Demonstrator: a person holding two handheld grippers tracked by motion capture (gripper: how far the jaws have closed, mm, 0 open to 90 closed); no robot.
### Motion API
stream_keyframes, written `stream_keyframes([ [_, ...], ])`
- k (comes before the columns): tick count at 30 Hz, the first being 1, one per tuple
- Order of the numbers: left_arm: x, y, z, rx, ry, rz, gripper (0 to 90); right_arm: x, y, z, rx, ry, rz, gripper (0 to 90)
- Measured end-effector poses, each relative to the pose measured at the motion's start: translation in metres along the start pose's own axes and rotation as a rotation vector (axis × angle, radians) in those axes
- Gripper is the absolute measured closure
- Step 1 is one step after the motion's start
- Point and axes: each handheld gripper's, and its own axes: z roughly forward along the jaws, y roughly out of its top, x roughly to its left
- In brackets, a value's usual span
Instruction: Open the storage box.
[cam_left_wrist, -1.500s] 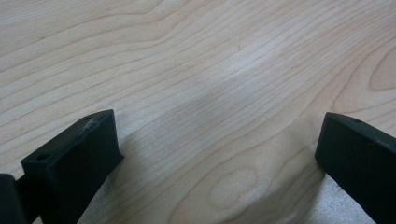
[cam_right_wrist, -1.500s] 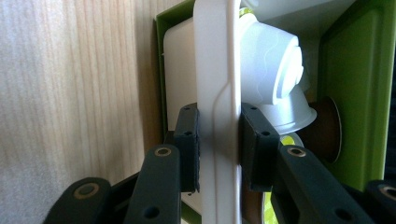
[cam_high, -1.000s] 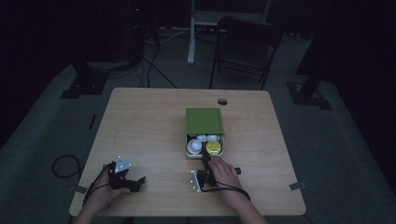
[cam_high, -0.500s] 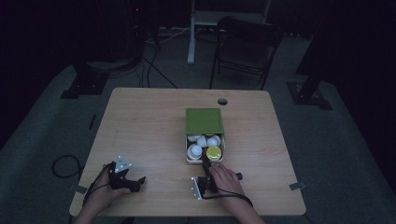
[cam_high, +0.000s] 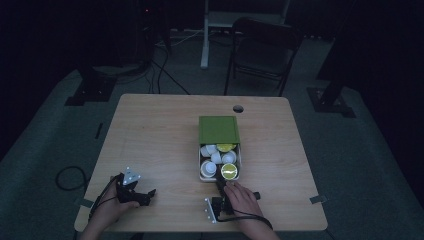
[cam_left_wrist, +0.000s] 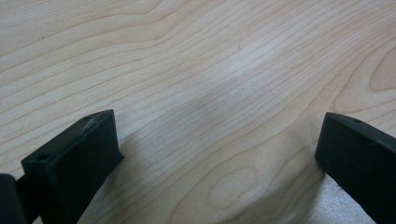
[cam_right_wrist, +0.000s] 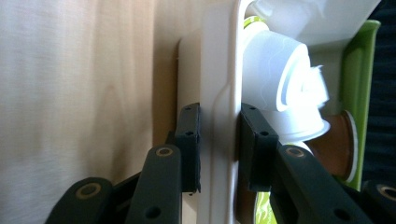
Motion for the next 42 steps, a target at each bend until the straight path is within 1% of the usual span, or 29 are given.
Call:
stream_keyframes([
  [1,0.000,0.000,0.000,0.000,0.000,0.001,0.0,0.001,0.000,-0.001,-0.005,-0.005,0.000,72.0],
  [14,0.000,0.000,0.000,0.000,-0.001,-0.001,0.0,0.009,0.003,-0.021,-0.016,0.002,-0.010,71.8],
  [21,0.000,0.000,0.000,0.000,0.000,-0.001,0.0,0.011,0.002,-0.027,-0.019,-0.001,-0.017,71.8],
  [27,0.000,0.000,0.000,0.000,0.000,-0.001,0.0,0.012,0.002,-0.033,-0.019,0.012,-0.003,71.8],
  [33,0.000,0.000,0.000,0.000,0.000,0.000,0.0,0.013,0.004,-0.037,-0.025,0.018,-0.011,71.2],
  [34,0.000,0.000,0.000,0.000,-0.001,0.000,0.0,0.013,0.004,-0.037,-0.025,0.030,-0.005,68.0],
  [36,0.000,0.000,0.000,0.000,-0.001,0.000,0.0,0.013,0.004,-0.037,-0.027,0.042,0.001,66.1],
  [37,0.000,0.000,0.000,0.000,-0.001,0.000,0.0,0.012,0.003,-0.038,-0.031,0.057,0.008,64.4],
  [38,0.000,0.000,0.000,0.000,0.000,0.000,0.0,0.010,0.003,-0.040,-0.040,0.086,0.011,64.1],
  [39,0.000,0.000,0.000,0.000,0.000,0.000,0.0,0.010,0.003,-0.040,-0.040,0.086,0.011,64.1],
  [41,0.000,0.000,0.000,0.000,-0.001,-0.001,0.0,0.007,0.003,-0.043,-0.059,0.115,0.036,63.4],
  [42,0.000,0.000,0.000,0.000,-0.001,0.000,0.0,0.006,0.003,-0.044,-0.069,0.129,0.040,61.2],
])
